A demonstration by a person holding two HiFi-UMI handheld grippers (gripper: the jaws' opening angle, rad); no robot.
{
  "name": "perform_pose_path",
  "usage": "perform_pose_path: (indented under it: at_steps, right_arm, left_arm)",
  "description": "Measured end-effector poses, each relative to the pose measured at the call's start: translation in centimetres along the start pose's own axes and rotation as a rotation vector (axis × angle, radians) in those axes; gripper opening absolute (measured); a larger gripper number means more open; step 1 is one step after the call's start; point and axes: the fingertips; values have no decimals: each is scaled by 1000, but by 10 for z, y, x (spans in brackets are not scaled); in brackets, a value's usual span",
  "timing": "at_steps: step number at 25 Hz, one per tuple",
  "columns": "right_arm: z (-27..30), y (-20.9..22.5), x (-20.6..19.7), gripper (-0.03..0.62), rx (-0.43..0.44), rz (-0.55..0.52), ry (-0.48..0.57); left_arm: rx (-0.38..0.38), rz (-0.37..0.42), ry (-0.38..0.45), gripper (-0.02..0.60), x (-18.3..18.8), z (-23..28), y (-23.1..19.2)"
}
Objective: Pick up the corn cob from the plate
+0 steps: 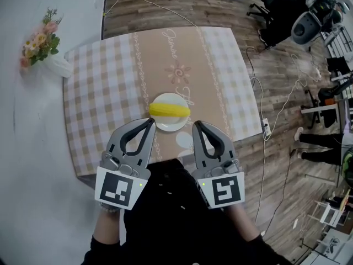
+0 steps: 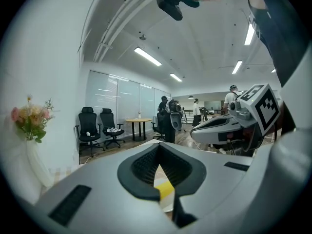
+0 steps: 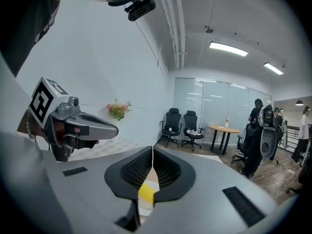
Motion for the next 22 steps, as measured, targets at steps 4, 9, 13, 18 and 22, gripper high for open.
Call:
perform_pose_path:
  at_steps: [4, 9, 13, 18, 22]
  right_arm:
    - [0, 7, -1, 41, 31, -3, 11]
    - [-4, 16, -3, 41, 50, -5, 12]
    - [-5, 22, -15, 41, 57, 11, -10]
    - [2, 29, -36, 42, 72, 31, -53]
    - [12, 35, -56, 43, 88, 27, -96]
  left_arm:
    - [26, 17, -7, 9, 2, 7, 5]
    - [55, 41, -26, 9, 3, 11, 7]
    - [79, 57, -51, 9, -4, 16, 3]
    - [78, 98, -82, 9, -16, 24, -1]
    - [62, 119, -117, 9, -35, 32, -5]
Point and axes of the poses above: the fingertips, and each gripper's own axes: z forward along the fingers, y to its right, x out of its top, and after that the axes turned 1 degree about z, right-handed
